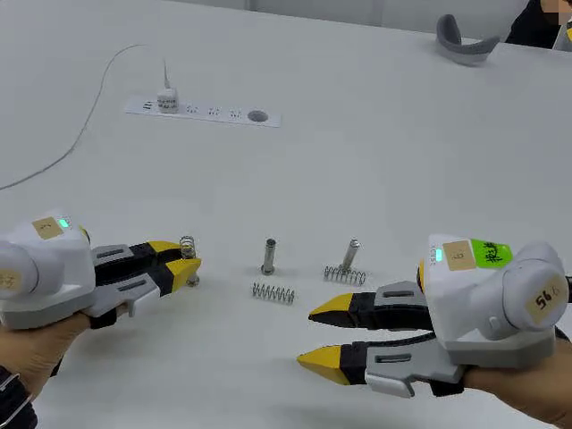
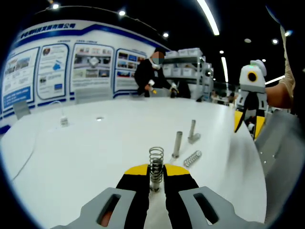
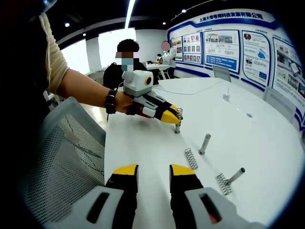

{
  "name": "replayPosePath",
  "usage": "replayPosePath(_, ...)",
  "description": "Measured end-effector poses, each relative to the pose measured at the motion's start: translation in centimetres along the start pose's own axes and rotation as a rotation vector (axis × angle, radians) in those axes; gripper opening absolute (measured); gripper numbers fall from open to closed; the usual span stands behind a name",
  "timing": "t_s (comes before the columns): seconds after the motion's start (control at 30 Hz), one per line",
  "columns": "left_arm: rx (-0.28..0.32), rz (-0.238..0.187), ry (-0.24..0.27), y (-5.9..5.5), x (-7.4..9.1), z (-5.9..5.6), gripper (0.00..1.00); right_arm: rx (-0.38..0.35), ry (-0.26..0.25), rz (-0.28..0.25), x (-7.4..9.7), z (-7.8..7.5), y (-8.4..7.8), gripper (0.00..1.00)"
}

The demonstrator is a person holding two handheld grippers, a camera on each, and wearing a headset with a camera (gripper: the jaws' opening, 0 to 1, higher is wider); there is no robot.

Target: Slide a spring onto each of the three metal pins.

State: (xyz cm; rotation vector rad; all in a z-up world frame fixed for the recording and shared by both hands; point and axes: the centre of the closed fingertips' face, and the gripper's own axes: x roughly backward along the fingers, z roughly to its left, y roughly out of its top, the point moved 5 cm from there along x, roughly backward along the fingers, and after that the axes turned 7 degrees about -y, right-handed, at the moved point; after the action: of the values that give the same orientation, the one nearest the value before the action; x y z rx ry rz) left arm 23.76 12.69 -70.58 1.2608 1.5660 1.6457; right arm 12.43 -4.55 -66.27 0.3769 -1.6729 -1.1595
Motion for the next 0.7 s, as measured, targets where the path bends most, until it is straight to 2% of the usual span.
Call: replayPosePath(0.7,-0.009,0.039,0.003,-0.94,-0.26,0.05,0.11,-0.005,0.000,0.001,-0.06,0.05,-0.12,0.27)
